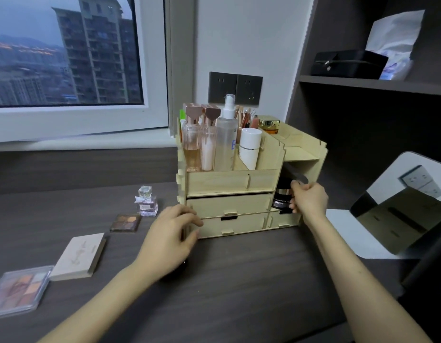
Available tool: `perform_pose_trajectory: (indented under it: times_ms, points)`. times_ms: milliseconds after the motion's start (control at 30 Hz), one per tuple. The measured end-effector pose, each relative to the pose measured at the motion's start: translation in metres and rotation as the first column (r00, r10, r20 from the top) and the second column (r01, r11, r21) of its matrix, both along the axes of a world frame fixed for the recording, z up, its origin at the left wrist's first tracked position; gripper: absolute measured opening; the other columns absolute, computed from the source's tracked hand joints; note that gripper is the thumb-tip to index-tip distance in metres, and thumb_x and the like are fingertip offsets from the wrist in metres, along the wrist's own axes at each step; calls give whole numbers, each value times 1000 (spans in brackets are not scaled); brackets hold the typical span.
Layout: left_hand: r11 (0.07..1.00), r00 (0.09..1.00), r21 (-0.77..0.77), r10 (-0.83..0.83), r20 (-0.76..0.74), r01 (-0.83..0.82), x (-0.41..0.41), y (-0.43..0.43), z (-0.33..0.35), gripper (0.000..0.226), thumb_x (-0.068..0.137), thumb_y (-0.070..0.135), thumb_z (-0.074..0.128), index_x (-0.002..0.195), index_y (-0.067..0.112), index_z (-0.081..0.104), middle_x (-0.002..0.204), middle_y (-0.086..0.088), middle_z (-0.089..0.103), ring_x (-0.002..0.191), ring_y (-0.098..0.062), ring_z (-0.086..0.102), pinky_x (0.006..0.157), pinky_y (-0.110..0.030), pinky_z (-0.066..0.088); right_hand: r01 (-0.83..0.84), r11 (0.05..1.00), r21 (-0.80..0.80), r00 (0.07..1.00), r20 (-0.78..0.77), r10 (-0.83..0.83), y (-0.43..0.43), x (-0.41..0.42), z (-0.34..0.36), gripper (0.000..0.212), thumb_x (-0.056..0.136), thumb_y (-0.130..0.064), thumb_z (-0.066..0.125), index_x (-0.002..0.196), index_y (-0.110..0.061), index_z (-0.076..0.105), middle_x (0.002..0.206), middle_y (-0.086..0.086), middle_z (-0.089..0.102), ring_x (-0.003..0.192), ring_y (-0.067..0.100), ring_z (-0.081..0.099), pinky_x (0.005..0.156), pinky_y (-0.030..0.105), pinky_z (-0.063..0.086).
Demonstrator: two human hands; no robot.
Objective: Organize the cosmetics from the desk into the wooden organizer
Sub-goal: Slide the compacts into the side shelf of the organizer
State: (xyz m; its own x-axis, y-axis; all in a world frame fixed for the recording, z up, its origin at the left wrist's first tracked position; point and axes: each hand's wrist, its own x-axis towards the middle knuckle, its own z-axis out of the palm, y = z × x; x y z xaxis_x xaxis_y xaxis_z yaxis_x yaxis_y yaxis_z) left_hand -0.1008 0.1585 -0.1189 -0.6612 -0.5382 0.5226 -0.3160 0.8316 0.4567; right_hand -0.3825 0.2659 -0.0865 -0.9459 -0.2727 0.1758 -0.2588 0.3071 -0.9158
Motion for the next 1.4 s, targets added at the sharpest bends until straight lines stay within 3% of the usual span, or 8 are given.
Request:
perform_pose_trajectory:
  times_ms: [133, 267, 400, 600, 733, 967, 1133, 1400]
  points:
    - [970, 982, 157, 187, 1, -185, 38, -16, 1, 16, 78, 7, 66, 80, 23, 67, 91, 2, 63, 88, -19, 60, 79, -30, 47, 61, 985, 159, 984, -177, -32, 11, 10, 4, 33, 90, -33, 55, 76, -4, 62, 85, 17, 66, 95, 37, 60, 82, 41, 46]
    - [925, 945, 268, 202, 257, -270, 62, -19, -1, 36, 71, 26, 76, 103, 30, 61, 111, 1, 63, 105, -19, 58, 84, -28, 45, -7, 993, 116, 952, -303, 42, 18, 66, -2, 33, 93, -28, 51, 79, -2, 68, 76, 15, 68, 78, 33, 59, 72, 37, 46]
    - [912, 908, 358, 33, 417, -198, 59, -11, -21, 86, 57, 45, 82, 129, 30, 38, 130, 1, 52, 120, -17, 50, 97, -27, 41, -543, 824, 160, 838, 162, 521, -6, 134, -49, 23, 93, -29, 55, 84, -10, 65, 61, 5, 63, 46, 17, 57, 41, 29, 45]
    - [949, 985, 305, 24, 169, -75, 45, -7, -44, 77, 56, 38, 83, 121, 23, 44, 114, 7, 62, 108, -13, 57, 84, -19, 41, -693, 548, 469, 573, -103, 813, -25, 175, -76, 61, 77, -29, 70, 134, -24, 48, 129, -2, 54, 105, 15, 58, 92, 30, 48]
    - [918, 993, 396, -21, 117, -28, 41, -5, -42, 74, 52, 41, 85, 111, 25, 43, 106, 10, 63, 98, -8, 62, 79, -17, 45, -779, 430, 456, 420, -128, 898, -17, 169, -69, 58, 83, -25, 65, 137, -27, 45, 141, -7, 45, 128, 10, 43, 105, 32, 41]
    - [844, 981, 500, -180, -76, 194, 7, 22, -9, 68, 60, 27, 85, 109, 39, 40, 111, 16, 55, 103, 4, 55, 80, 2, 40, -821, 570, -39, 571, -54, 819, 28, 139, -50, 36, 82, -11, 70, 114, -26, 61, 124, 2, 57, 114, 10, 57, 95, 25, 49]
    - [755, 924, 533, -336, -184, 381, -34, 45, 16, 75, 68, 20, 80, 127, 35, 36, 120, 14, 53, 110, -1, 56, 90, -9, 45, -685, 671, -284, 718, -106, 688, 64, 112, -32, 35, 73, -4, 76, 102, -22, 68, 116, 8, 65, 106, 11, 65, 88, 19, 50]
    - [810, 905, 422, -292, -310, 407, -58, 38, 30, 58, 76, 2, 71, 114, 38, 46, 123, 7, 53, 116, -6, 50, 88, -12, 46, -198, 868, -456, 979, -134, 153, 61, 49, -13, 29, 87, -18, 64, 115, -9, 60, 103, -1, 64, 86, -8, 62, 73, 4, 47]
